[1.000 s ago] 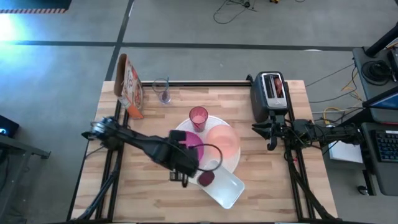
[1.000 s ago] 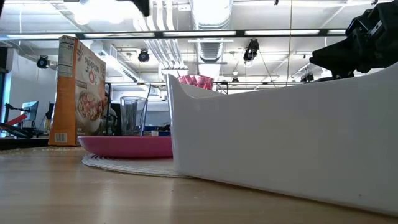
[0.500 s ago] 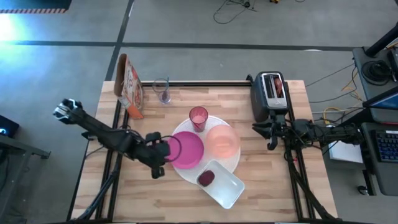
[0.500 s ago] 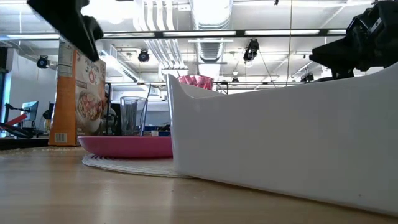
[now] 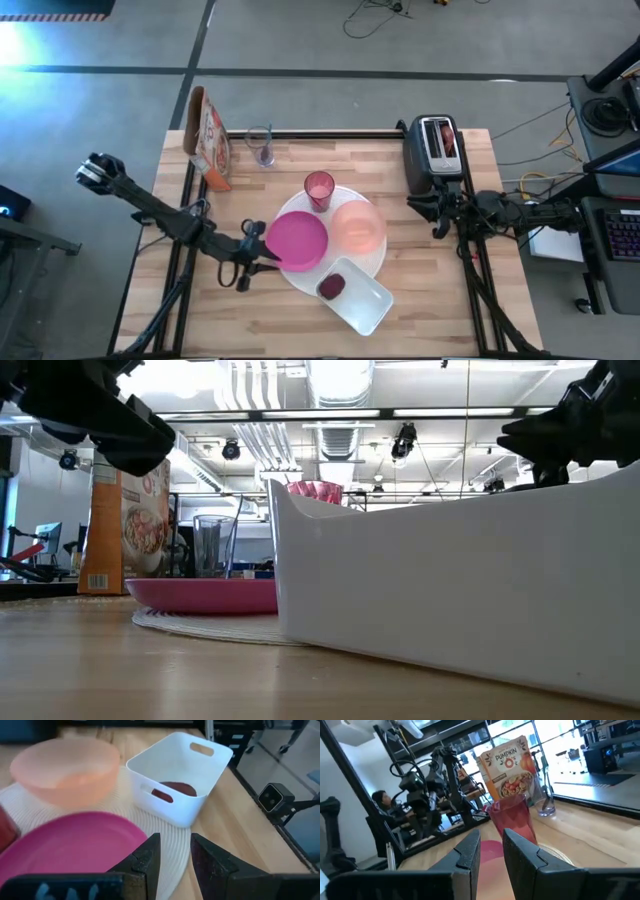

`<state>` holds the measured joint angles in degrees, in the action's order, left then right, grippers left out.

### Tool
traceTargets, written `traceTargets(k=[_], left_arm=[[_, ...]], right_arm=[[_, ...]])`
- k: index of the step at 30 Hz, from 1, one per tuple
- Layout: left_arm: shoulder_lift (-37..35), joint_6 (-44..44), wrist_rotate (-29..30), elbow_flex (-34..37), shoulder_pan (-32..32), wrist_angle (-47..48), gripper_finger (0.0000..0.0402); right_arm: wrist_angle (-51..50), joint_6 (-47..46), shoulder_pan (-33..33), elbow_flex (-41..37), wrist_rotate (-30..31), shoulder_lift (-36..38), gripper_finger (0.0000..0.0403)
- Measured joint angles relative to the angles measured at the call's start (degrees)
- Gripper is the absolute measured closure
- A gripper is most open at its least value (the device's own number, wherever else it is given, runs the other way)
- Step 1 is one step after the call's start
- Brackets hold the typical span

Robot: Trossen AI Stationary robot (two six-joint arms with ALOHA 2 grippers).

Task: Arrange a breakfast setting
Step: Move the white bin to the bottom right of the table

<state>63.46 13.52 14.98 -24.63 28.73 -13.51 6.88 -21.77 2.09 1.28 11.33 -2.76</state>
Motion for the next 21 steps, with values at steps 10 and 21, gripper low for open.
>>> traceTargets(k=[10, 21], left_arm=[[2.90, -0.87, -1.07, 0.52, 0.00, -3.44, 0.0311], [3.25, -0.89, -3.69, 0.79, -0.06, -3.19, 0.0311]], right_arm=[[6.31, -9.06, 0.02, 0.11, 2.13, -0.43, 0.0330], [6.29, -15.17, 0.02, 3.18, 3.70, -10.88, 0.0330]])
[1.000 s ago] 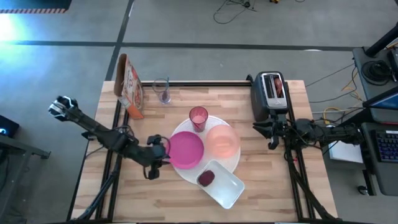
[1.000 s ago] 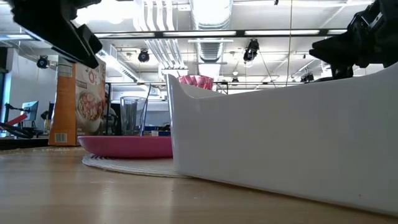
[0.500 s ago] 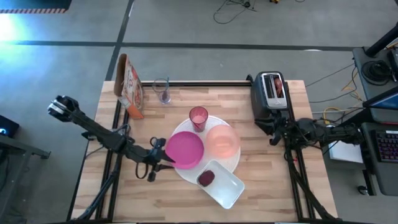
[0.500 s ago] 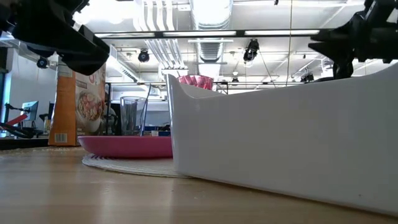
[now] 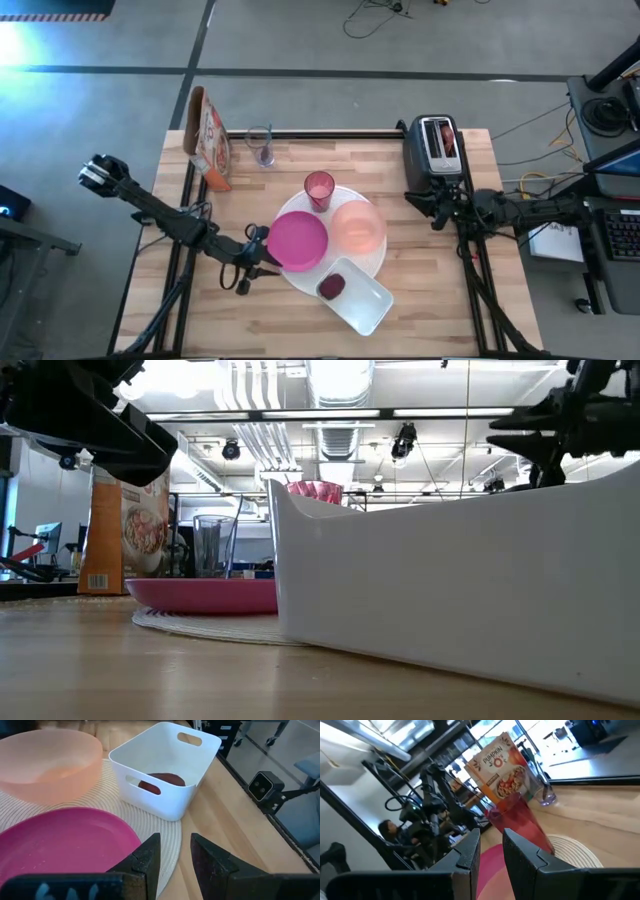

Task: Arrange a breakfast setting
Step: Move the white bin to the bottom right of the table

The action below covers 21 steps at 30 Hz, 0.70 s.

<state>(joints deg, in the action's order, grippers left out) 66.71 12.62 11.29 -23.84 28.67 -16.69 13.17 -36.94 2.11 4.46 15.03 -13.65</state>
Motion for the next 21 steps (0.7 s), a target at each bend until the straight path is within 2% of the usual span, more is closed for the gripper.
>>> traceTargets(k=[4, 12, 16, 21], left_arm=[[-0.06, -0.11, 0.02, 0.03, -0.07, 0.00, 0.0311], [-0.08, -0.11, -0.08, 0.41, -0.07, 0.03, 0.0311], [-0.08, 0.02, -1.24, 0.59, -0.07, -0.05, 0.0311], [-0.10, 0.00, -1.39, 0.76, -0.07, -0.03, 0.0311]], right_arm=[[-5.45, 1.80, 0.00, 7.50, -0.09, -6.98, 0.0330], [-32.56, -1.78, 0.00, 25.06, -1.64, -20.71, 0.0330], [-33.29, -3.77, 1.01, 29.84, -7.66, -25.78, 0.0330], [-33.93, -9.25, 4.89, 34.48, -8.96, -32.49, 0.0330]])
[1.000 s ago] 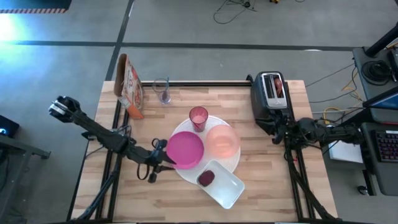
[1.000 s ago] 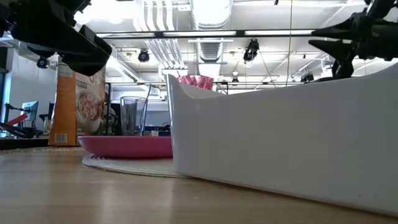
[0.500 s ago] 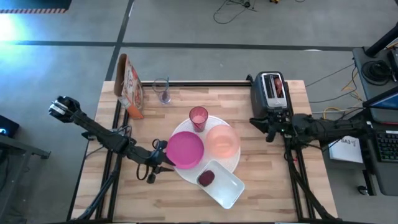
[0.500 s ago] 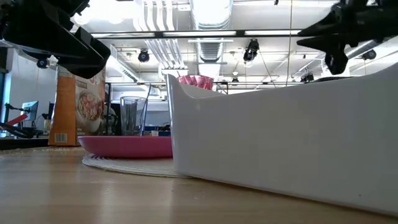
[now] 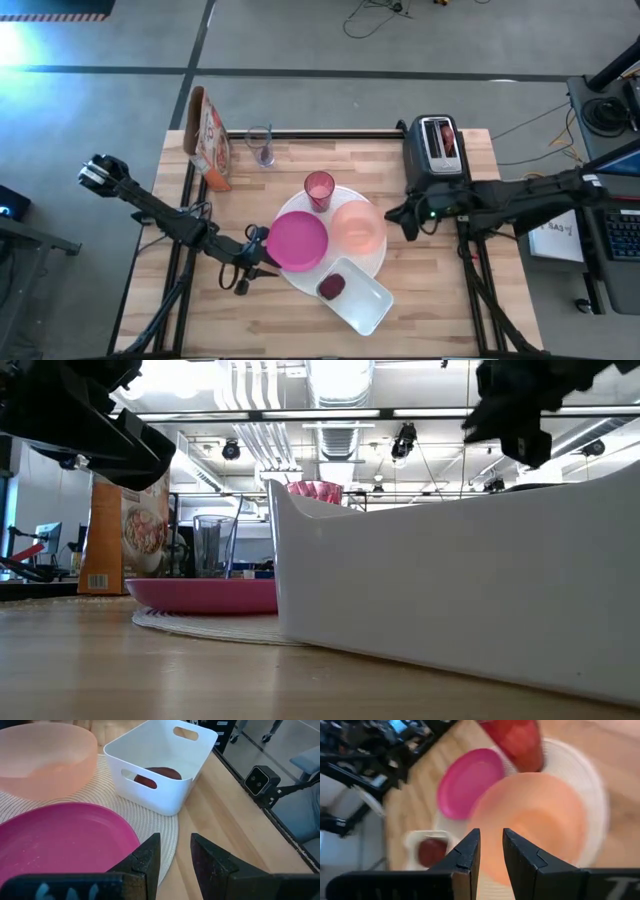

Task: Arrange a breakfast setting
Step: Move the white bin to the bottom right of the table

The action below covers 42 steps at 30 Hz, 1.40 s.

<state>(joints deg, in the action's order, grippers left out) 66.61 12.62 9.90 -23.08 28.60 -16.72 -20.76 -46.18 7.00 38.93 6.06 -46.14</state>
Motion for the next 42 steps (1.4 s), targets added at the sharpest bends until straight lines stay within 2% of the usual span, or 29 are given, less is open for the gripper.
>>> traceTargets(k=[8, 15, 22, 30, 42], left_arm=[[-0.15, -0.11, -0.01, 0.03, 0.00, -0.01, 0.0311], [-0.17, -0.13, -0.01, 0.03, 0.00, -0.21, 0.0311], [-0.03, -0.13, -0.01, 0.03, 0.00, -0.30, 0.0311], [0.57, -0.13, -0.63, 0.03, 0.02, -0.38, 0.0311], [0.57, -0.13, -1.97, 0.03, 0.02, -0.40, 0.0311]], right_arm=[[-8.67, -10.17, 7.41, 8.61, -0.13, -12.68, 0.0330], [-23.52, -13.34, 12.46, 21.10, -0.31, -22.51, 0.0330], [-26.51, -14.50, 14.98, 30.29, -7.01, -31.01, 0.0330], [-27.09, -14.78, 15.91, 33.98, -13.64, -40.15, 0.0319], [-32.08, -13.50, 16.00, 36.81, -14.04, -48.83, 0.0266]])
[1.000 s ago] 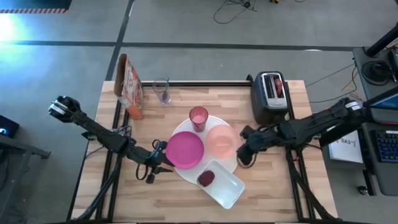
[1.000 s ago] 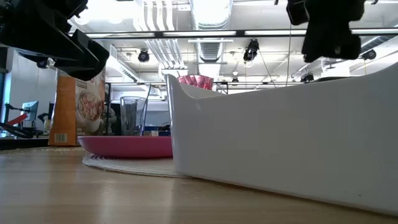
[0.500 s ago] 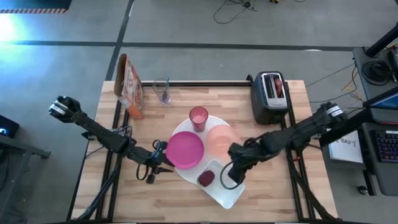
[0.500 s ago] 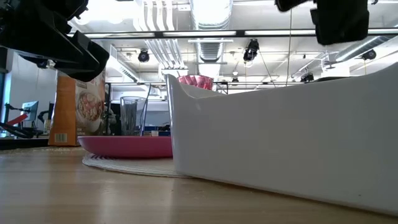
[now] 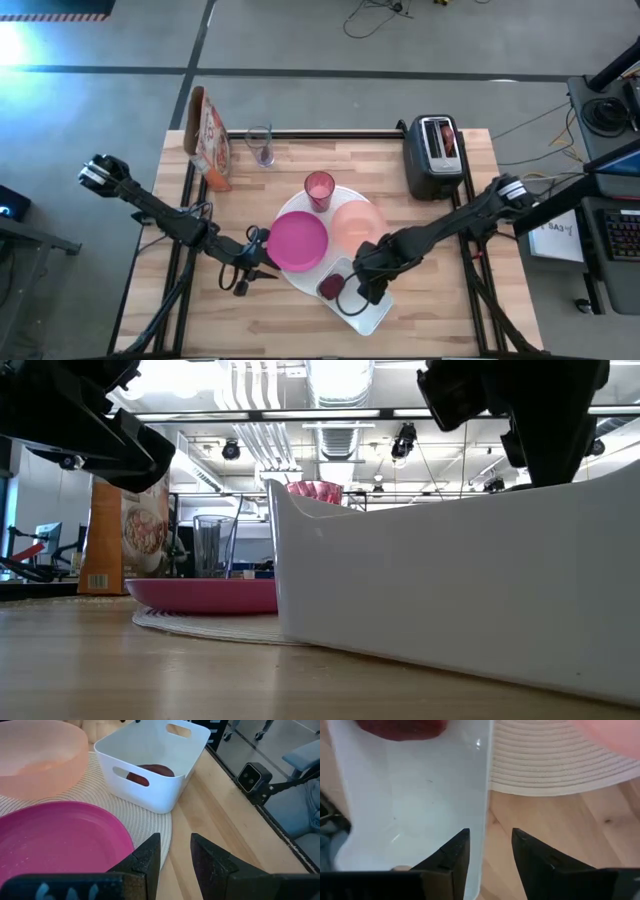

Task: Arrange a breakfast setting
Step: Move the white bin to the bottom right of the table

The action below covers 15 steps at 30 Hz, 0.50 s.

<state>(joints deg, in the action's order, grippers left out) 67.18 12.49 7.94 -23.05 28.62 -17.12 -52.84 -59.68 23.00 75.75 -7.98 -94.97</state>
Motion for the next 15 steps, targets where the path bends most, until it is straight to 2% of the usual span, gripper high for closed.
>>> traceTargets(k=[8, 15], left_arm=[[0.00, 0.00, -0.10, -0.02, 0.00, 0.02, 0.0311], [0.00, 0.00, -0.10, -0.02, 0.00, 0.02, 0.0311]], right_arm=[[0.14, 1.81, 0.00, -0.02, -0.01, -1.68, 0.0266], [0.11, 1.88, 0.37, -0.04, -0.58, -2.94, 0.0298]])
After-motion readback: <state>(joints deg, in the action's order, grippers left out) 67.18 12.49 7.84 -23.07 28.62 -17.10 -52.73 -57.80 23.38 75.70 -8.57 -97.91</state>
